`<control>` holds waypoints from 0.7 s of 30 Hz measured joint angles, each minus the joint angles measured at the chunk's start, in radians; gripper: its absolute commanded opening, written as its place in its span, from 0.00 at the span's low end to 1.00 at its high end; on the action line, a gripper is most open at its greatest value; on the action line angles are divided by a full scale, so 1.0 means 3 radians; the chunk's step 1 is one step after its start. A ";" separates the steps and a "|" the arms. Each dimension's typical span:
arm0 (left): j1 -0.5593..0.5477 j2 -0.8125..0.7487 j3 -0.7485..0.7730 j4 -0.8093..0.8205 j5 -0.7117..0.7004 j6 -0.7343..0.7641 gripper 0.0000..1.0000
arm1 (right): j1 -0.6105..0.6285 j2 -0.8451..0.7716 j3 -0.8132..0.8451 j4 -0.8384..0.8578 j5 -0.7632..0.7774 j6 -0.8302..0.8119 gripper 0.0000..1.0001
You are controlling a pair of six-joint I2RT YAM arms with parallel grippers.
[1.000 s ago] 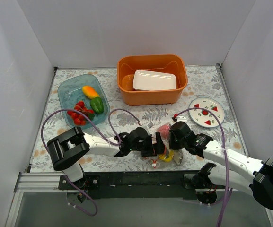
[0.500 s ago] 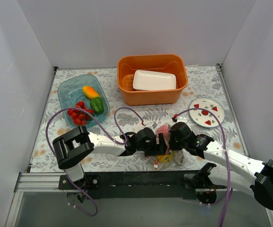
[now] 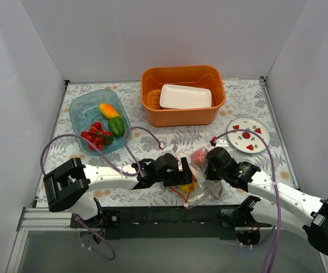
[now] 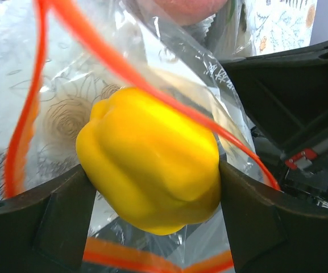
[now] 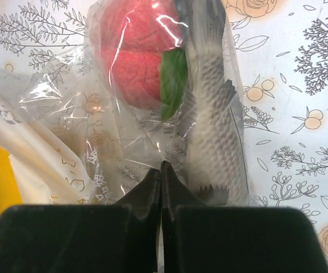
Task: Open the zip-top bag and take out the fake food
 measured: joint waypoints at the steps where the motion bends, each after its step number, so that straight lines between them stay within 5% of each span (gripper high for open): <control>1: 0.0000 -0.0070 -0.0014 -0.0058 -0.0034 -0.0004 0.29 | -0.0010 -0.0003 0.0015 -0.0017 0.0018 -0.0001 0.01; 15: 0.0112 -0.1059 0.0057 -0.1732 -0.0991 -0.0107 0.26 | -0.0018 -0.0139 0.0072 -0.0066 0.0075 -0.0022 0.01; 21: 0.1062 -0.1367 0.0385 -0.2110 -0.1097 0.0277 0.27 | -0.0018 -0.0172 0.0072 -0.0065 0.0060 -0.0078 0.01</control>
